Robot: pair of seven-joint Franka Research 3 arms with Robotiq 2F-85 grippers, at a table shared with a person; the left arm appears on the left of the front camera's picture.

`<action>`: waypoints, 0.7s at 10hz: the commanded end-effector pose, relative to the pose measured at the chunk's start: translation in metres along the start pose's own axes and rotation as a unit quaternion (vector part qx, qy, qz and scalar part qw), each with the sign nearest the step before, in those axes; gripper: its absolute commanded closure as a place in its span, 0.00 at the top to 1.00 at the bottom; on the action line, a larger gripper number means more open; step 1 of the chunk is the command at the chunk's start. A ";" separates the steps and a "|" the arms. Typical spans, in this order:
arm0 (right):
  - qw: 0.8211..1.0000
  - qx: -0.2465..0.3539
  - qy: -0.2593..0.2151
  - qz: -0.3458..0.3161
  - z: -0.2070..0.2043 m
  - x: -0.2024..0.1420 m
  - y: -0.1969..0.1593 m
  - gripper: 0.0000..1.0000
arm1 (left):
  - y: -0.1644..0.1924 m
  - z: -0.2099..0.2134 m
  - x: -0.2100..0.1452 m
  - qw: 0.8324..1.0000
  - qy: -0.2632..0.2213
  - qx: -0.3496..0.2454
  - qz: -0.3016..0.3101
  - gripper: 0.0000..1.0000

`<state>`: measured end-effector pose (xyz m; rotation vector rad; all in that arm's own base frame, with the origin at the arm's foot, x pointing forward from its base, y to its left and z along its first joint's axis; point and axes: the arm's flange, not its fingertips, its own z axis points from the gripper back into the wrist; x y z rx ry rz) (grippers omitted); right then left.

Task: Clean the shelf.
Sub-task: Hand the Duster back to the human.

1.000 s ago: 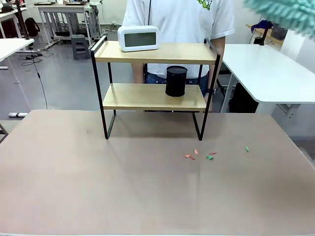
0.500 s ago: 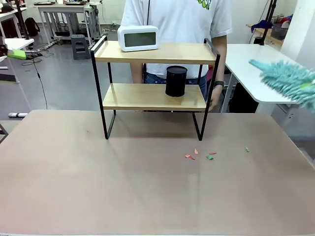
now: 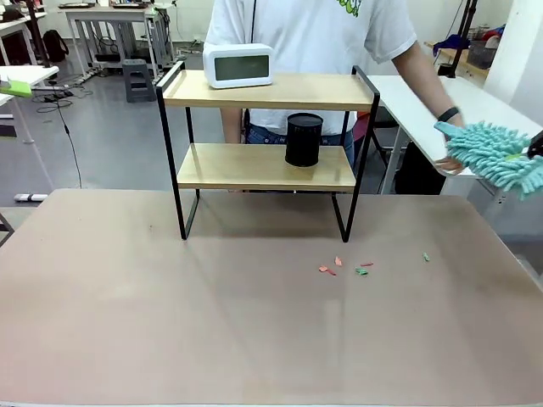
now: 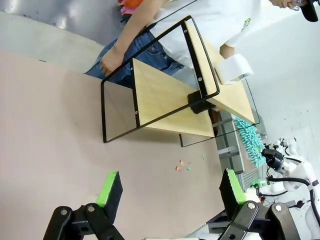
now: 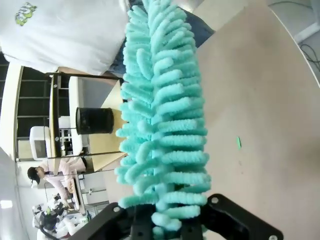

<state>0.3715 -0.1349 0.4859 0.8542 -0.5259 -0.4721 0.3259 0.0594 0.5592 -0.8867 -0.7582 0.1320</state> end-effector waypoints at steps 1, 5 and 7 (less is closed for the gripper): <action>1.000 0.011 0.006 0.015 0.001 0.000 0.001 0.00 | -0.001 0.001 -0.001 1.000 0.003 0.000 0.002 1.00; 1.000 0.011 0.006 0.015 0.001 0.000 0.001 0.00 | -0.001 0.001 -0.001 1.000 0.003 0.000 0.002 1.00; 1.000 0.011 0.006 0.015 0.001 0.000 0.001 0.00 | -0.001 0.001 -0.001 1.000 0.003 0.000 0.002 1.00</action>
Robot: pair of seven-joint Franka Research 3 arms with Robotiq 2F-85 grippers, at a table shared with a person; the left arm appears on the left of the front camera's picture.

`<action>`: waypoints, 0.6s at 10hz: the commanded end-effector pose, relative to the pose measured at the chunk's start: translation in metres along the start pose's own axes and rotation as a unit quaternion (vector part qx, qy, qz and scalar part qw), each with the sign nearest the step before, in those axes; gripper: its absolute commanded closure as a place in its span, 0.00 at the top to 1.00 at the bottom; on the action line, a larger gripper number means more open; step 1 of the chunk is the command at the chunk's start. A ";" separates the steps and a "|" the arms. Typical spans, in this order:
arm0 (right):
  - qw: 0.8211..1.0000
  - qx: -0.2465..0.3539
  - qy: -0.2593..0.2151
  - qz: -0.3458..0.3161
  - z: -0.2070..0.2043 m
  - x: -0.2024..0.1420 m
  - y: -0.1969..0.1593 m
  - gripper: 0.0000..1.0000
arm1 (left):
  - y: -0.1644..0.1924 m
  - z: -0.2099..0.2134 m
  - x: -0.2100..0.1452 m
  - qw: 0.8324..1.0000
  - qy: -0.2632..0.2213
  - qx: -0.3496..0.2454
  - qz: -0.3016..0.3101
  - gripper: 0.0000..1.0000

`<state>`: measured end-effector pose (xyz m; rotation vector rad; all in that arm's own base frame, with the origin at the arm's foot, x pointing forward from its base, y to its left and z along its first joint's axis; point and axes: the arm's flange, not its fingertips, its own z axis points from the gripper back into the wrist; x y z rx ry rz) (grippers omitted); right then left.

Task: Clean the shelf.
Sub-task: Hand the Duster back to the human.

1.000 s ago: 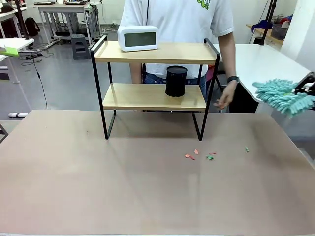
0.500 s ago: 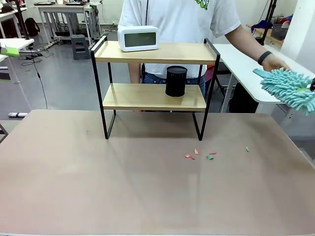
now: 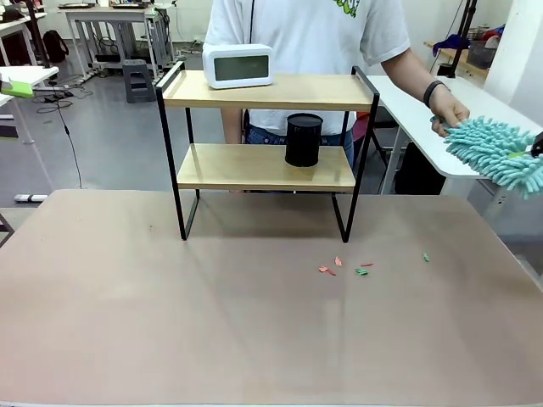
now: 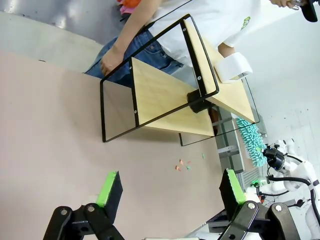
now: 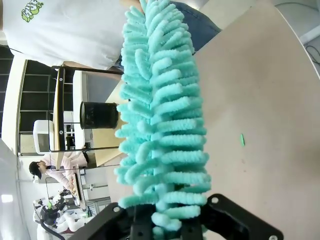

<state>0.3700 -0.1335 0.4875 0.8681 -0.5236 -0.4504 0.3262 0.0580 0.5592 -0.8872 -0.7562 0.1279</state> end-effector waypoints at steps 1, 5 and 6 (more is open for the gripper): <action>1.000 0.003 -0.001 0.009 0.001 0.002 -0.001 0.00 | 0.000 0.002 -0.001 1.000 0.001 0.001 0.003 1.00; 1.000 0.010 0.009 -0.001 0.002 -0.001 -0.002 0.98 | 0.000 0.002 -0.001 1.000 0.001 0.001 0.003 1.00; 1.000 0.016 0.008 0.001 0.006 -0.002 -0.003 1.00 | 0.000 0.002 -0.001 1.000 0.001 0.001 0.003 1.00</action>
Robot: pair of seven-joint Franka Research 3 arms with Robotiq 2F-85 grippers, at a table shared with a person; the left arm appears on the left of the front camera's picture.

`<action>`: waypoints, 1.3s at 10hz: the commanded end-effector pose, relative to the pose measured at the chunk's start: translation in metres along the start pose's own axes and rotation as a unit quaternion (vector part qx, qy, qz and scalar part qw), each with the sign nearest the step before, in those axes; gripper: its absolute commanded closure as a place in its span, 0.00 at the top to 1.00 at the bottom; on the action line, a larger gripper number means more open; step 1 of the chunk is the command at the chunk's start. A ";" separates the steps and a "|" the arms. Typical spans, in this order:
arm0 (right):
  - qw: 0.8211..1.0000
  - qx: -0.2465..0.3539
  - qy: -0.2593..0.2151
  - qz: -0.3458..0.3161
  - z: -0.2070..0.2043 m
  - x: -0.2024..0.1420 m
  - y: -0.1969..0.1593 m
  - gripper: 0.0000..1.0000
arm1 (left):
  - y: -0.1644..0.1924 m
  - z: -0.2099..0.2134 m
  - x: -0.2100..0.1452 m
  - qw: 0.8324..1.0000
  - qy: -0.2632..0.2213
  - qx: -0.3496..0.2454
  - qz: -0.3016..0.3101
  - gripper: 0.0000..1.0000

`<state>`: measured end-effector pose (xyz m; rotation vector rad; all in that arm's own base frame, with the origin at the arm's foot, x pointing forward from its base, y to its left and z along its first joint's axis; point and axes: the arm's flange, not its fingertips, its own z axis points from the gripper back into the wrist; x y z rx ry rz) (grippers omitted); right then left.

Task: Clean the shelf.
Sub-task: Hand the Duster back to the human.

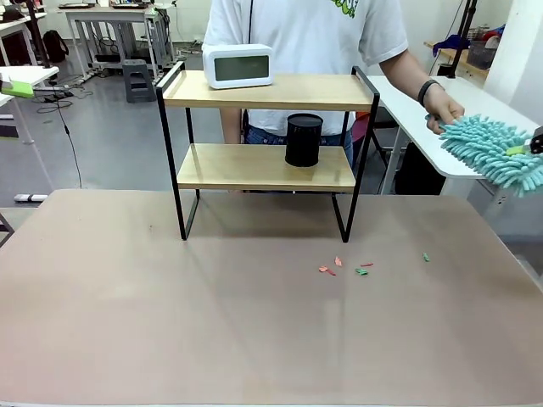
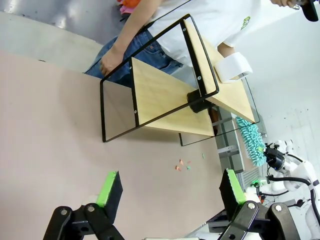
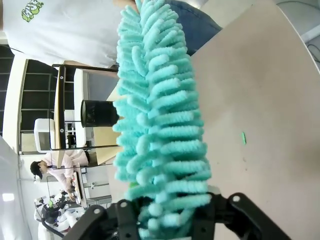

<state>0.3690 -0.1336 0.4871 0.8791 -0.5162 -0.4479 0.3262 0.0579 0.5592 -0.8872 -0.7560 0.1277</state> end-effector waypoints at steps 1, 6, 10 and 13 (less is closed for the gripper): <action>1.000 0.019 0.009 0.003 0.008 -0.001 -0.004 1.00 | 0.000 0.003 -0.001 1.000 0.001 0.001 0.003 1.00; 0.994 0.093 0.043 0.025 -0.004 -0.011 0.012 1.00 | -0.013 -0.036 -0.012 0.983 0.098 -0.151 0.020 1.00; 0.925 0.340 0.169 0.009 -0.089 -0.075 0.098 1.00 | -0.016 -0.157 -0.061 0.921 0.248 -0.292 0.066 1.00; 0.954 0.270 0.125 0.033 -0.057 -0.063 0.095 1.00 | -0.029 -0.144 -0.076 0.924 0.228 -0.301 0.063 1.00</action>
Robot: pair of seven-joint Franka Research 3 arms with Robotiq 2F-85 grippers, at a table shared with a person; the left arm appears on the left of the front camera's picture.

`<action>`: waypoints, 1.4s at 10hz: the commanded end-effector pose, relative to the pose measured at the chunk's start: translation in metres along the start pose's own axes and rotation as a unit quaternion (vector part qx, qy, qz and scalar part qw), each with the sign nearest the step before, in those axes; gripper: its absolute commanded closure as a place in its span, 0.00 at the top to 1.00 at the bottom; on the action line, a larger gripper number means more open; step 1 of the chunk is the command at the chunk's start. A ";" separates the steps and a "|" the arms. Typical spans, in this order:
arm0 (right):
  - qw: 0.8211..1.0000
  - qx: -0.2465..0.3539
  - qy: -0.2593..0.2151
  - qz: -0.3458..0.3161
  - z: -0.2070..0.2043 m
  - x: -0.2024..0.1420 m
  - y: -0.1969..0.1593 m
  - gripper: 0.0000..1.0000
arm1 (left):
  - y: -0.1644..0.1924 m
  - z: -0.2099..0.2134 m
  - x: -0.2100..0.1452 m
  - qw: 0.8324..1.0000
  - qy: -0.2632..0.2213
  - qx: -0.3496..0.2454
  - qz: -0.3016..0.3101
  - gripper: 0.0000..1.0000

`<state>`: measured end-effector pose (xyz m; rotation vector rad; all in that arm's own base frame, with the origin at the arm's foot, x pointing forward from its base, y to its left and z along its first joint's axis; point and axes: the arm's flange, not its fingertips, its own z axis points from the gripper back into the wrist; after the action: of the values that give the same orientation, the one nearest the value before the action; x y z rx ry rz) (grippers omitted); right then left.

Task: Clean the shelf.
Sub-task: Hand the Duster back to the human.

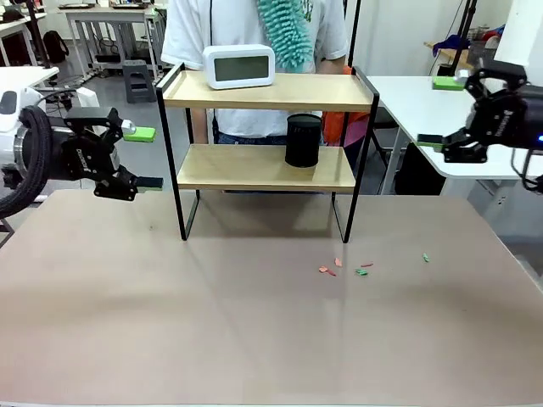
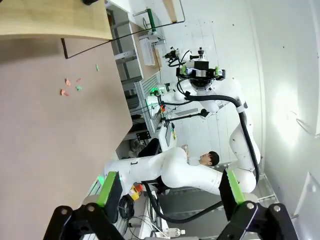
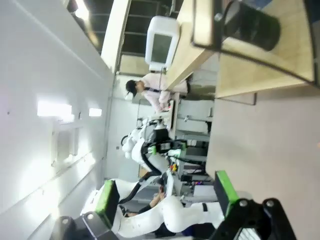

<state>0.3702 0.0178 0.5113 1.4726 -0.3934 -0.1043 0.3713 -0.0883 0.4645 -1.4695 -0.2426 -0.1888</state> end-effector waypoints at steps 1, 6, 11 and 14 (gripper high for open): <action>0.999 -0.025 -0.019 0.012 0.028 0.008 0.005 1.00 | -0.021 0.006 -0.008 1.000 -0.012 -0.010 -0.021 1.00; 0.999 -0.025 -0.019 0.012 0.028 0.008 0.005 1.00 | -0.021 0.006 -0.008 1.000 -0.012 -0.010 -0.021 1.00; 0.999 -0.025 -0.019 0.012 0.028 0.008 0.005 1.00 | -0.021 0.006 -0.008 1.000 -0.012 -0.010 -0.021 1.00; 0.999 -0.025 -0.019 0.012 0.028 0.008 0.005 1.00 | -0.021 0.006 -0.008 1.000 -0.012 -0.010 -0.021 1.00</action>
<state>0.3680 -0.0116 0.5151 1.4150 -0.4403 -0.1311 0.3590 -0.0828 0.4816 -1.4632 -0.2864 -0.2172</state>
